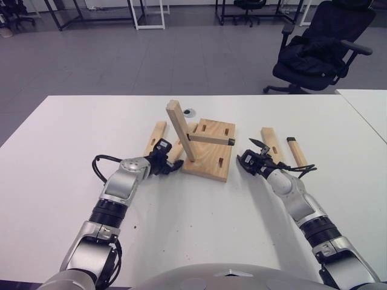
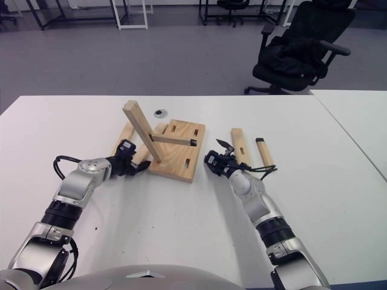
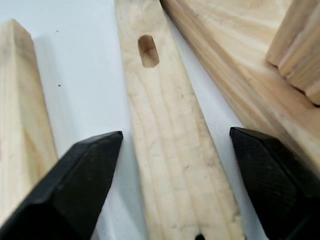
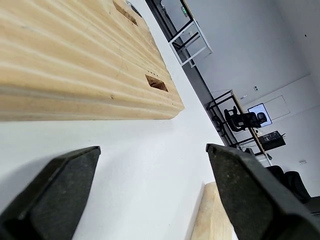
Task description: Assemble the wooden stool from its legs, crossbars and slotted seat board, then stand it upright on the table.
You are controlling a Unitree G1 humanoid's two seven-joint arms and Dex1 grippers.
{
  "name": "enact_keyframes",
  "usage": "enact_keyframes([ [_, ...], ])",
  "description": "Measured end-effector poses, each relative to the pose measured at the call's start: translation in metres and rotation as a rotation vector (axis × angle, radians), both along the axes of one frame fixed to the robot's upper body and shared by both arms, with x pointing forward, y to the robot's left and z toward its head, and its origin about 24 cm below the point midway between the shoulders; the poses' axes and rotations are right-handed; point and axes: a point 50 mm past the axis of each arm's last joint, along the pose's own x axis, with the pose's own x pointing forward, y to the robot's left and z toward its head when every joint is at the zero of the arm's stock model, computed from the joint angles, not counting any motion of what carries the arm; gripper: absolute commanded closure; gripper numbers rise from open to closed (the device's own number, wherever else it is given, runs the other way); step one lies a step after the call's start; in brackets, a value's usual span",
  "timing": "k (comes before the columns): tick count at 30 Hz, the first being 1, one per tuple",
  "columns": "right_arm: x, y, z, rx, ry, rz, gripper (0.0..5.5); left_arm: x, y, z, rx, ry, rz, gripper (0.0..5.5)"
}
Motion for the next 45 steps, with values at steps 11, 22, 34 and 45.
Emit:
enact_keyframes([
  [11, -0.001, 0.003, -0.001, -0.001, -0.002, -0.001, 1.55, 0.002, -0.001, 0.000, 0.026, -0.020, -0.002, 3.37],
  [22, 0.023, -0.034, 0.033, 0.636, 0.121, -0.257, 1.55, 0.018, 0.029, 0.059, -0.127, -0.286, 0.217, 3.38],
  [34, 0.058, 0.038, 0.247, 1.678, 0.247, 0.483, 0.75, 0.029, -0.016, 0.223, -0.072, -1.010, -0.210, 3.38],
  [45, 0.049, 0.025, 0.283, 1.876, 0.286, 0.629, 1.49, 0.011, -0.039, 0.215, -0.064, -1.035, -0.372, 3.38],
])
